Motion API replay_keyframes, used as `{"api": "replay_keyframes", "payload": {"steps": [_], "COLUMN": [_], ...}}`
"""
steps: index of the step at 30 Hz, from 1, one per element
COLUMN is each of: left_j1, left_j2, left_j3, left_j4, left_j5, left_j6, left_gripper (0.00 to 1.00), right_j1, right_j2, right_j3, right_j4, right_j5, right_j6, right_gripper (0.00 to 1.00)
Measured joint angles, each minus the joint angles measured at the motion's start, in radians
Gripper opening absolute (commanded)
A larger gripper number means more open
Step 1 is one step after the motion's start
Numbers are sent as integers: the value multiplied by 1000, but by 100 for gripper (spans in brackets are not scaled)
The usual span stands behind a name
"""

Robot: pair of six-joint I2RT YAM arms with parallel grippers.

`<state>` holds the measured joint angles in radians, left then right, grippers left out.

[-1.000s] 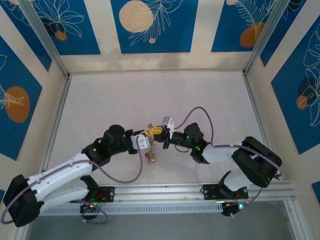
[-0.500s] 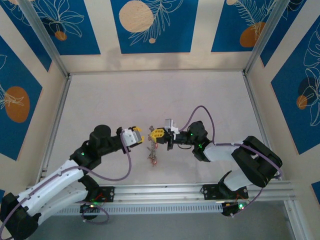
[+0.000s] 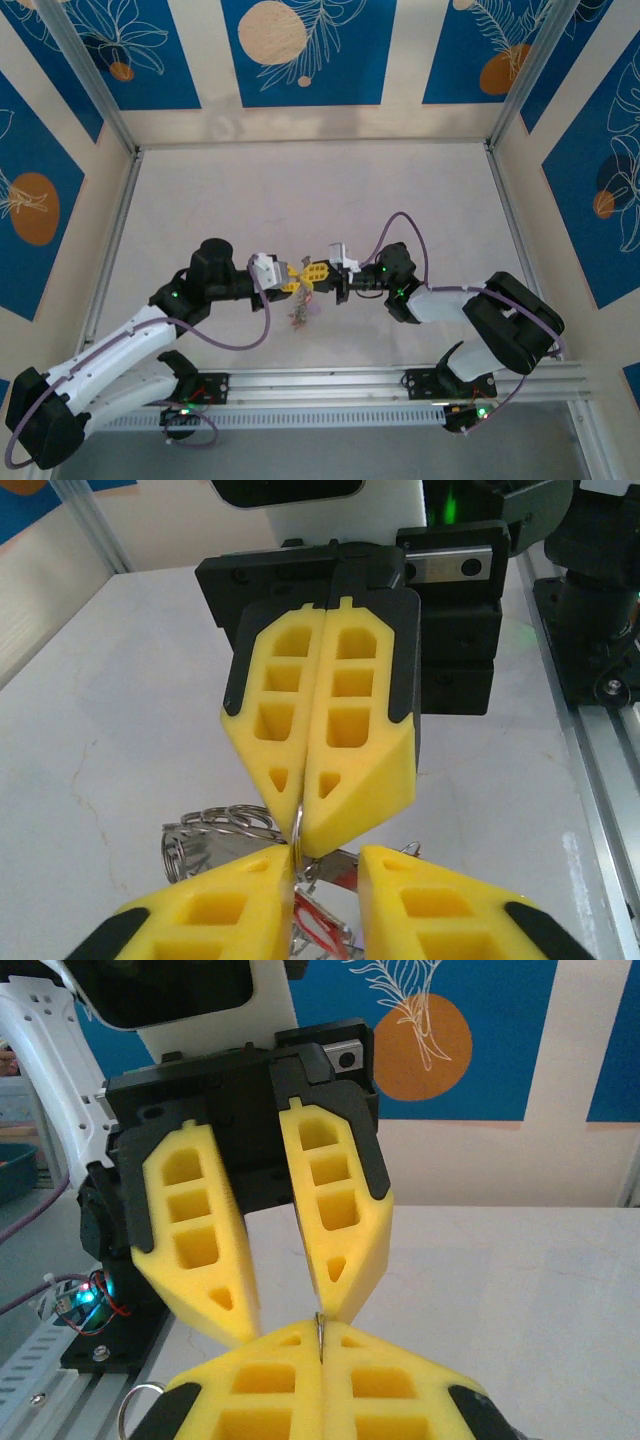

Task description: Put the keys on the keyring

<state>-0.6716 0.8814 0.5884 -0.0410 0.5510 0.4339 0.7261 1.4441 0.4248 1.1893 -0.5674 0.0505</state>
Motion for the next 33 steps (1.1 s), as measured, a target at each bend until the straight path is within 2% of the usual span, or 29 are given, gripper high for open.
{"api": "replay_keyframes", "payload": {"steps": [6, 9, 11, 20, 29, 31, 33], "left_j1": [3, 5, 10, 22, 27, 28, 30], "left_j2": [10, 13, 13, 13, 46, 51, 56], "left_j3": [0, 0, 0, -2, -2, -2, -2], "left_j4": [-1, -1, 0, 4, 21, 24, 25], "left_j5": [19, 22, 21, 41, 85, 89, 92], "left_j6": [1, -2, -10, -18, -18, -17, -17], "left_gripper": [20, 26, 27, 16, 15, 10, 0], "right_j1": [0, 0, 0, 0, 0, 0, -2], "right_j2": [0, 0, 0, 0, 0, 0, 0], "right_j3": [0, 0, 0, 1, 2, 2, 2], "right_j4": [0, 1, 1, 0, -10, -11, -18], "right_j5": [-23, -29, -37, -53, -52, -50, -46], "right_j6": [-3, -7, -11, -26, -34, -35, -37], "right_gripper": [0, 0, 0, 0, 0, 0, 0]}}
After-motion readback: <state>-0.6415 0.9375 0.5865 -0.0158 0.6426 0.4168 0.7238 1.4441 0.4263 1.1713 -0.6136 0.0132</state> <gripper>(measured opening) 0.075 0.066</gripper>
